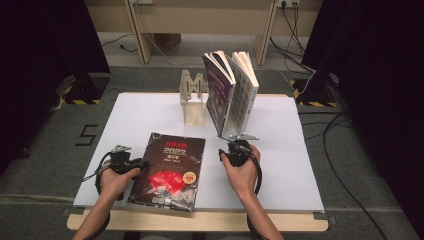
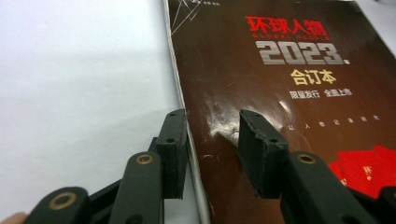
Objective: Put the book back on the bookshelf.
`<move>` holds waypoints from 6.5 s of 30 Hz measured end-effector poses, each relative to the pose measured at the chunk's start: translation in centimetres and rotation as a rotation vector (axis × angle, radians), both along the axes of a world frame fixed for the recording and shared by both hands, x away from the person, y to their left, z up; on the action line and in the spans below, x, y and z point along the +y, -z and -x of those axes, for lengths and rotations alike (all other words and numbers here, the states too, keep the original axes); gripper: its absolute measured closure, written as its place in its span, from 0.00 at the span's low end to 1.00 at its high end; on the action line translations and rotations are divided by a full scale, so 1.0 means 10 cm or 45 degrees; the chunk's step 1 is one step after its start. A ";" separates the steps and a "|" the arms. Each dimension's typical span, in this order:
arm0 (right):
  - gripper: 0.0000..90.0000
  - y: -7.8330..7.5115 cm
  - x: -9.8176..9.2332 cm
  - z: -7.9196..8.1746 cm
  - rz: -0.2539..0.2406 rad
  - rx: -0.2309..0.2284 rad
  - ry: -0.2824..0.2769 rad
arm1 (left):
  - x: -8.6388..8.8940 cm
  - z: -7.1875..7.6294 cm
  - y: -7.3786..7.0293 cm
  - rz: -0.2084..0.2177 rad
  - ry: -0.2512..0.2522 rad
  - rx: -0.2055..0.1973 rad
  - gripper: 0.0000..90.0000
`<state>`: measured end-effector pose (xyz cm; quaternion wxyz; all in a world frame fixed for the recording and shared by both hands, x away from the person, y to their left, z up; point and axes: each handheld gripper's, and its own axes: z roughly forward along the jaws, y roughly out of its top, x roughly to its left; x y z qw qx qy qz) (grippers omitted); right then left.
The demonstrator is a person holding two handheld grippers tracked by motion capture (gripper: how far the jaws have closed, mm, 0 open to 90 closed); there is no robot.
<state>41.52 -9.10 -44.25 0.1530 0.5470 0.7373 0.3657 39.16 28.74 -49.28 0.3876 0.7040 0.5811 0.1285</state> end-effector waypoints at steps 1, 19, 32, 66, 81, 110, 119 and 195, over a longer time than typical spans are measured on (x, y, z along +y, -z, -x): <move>0.63 0.00 0.01 -0.01 -0.002 0.004 -0.001 | 0.00 0.00 0.00 -0.010 0.003 0.001 0.69; 0.64 0.09 0.07 -0.15 -0.003 0.087 -0.030 | -0.23 0.08 0.02 -0.035 0.077 -0.045 0.74; 0.63 0.05 -0.01 -0.15 -0.009 0.075 -0.017 | -0.20 -0.25 -0.08 0.014 -0.021 -0.016 0.69; 0.62 0.06 0.00 -0.26 -0.031 0.118 -0.018 | -0.56 -0.44 -0.11 -0.128 0.138 0.054 0.95; 0.61 0.17 -0.08 -0.44 -0.088 0.224 0.019 | -0.75 -0.09 -0.12 -0.189 0.186 0.033 0.96; 0.59 0.31 0.03 -0.65 -0.073 0.274 -0.004 | -0.63 0.24 -0.08 0.000 0.174 0.040 0.62; 0.60 0.27 0.05 -0.58 -0.142 0.274 0.007 | -0.67 0.27 -0.05 -0.043 0.187 0.044 0.67; 0.96 -0.58 -0.01 -0.16 -0.411 0.132 -0.118 | -0.54 0.30 -0.24 0.115 0.116 -0.076 0.54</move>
